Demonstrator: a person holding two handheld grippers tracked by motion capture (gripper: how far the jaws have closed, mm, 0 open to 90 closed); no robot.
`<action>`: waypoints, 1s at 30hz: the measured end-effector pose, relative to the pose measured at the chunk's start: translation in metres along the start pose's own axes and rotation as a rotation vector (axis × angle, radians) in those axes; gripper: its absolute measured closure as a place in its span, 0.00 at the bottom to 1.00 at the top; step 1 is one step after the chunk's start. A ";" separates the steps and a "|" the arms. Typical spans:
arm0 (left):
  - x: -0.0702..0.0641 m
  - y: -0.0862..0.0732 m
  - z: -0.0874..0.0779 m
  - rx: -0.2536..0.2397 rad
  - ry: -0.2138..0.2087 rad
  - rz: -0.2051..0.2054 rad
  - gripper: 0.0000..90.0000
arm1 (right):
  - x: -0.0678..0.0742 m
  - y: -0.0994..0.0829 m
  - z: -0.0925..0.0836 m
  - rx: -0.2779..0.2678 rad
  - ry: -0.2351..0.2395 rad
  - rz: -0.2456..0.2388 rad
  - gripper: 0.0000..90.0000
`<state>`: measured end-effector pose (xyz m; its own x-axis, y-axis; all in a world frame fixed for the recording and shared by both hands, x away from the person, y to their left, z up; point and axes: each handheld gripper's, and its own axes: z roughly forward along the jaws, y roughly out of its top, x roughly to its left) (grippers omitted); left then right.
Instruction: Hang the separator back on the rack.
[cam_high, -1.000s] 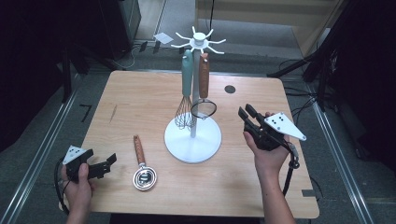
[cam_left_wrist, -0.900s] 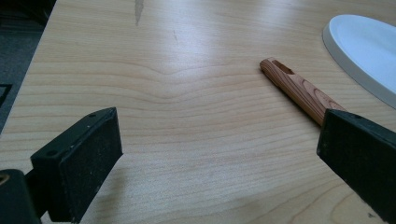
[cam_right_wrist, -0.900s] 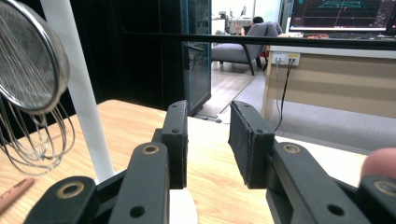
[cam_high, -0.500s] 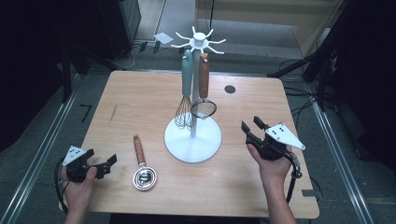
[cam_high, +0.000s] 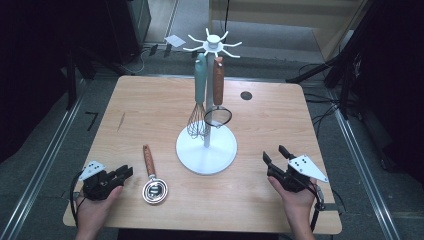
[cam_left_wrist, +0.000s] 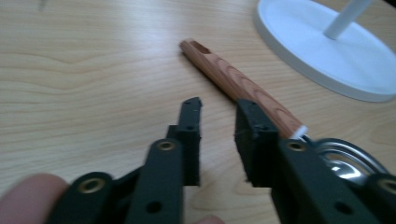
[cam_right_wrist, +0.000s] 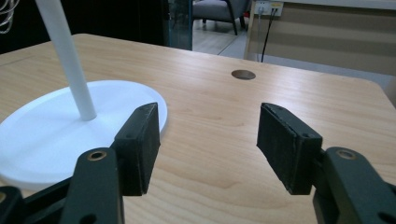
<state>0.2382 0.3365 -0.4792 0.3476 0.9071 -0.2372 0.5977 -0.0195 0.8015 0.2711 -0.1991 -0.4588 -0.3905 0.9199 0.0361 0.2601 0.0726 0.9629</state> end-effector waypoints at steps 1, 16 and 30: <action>-0.001 0.000 0.000 0.004 -0.004 0.003 0.90 | 0.001 -0.002 -0.001 0.001 0.006 0.001 0.45; -0.038 -0.008 0.015 0.117 -0.015 0.053 1.00 | 0.019 -0.027 -0.002 0.183 0.103 0.001 0.44; -0.053 -0.011 0.025 0.153 -0.044 0.119 1.00 | 0.043 -0.037 0.000 0.164 0.190 0.004 0.48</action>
<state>0.2312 0.2783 -0.4897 0.4513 0.8756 -0.1719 0.6521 -0.1922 0.7333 0.2447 -0.1622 -0.4928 -0.5444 0.8323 0.1042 0.3959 0.1455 0.9067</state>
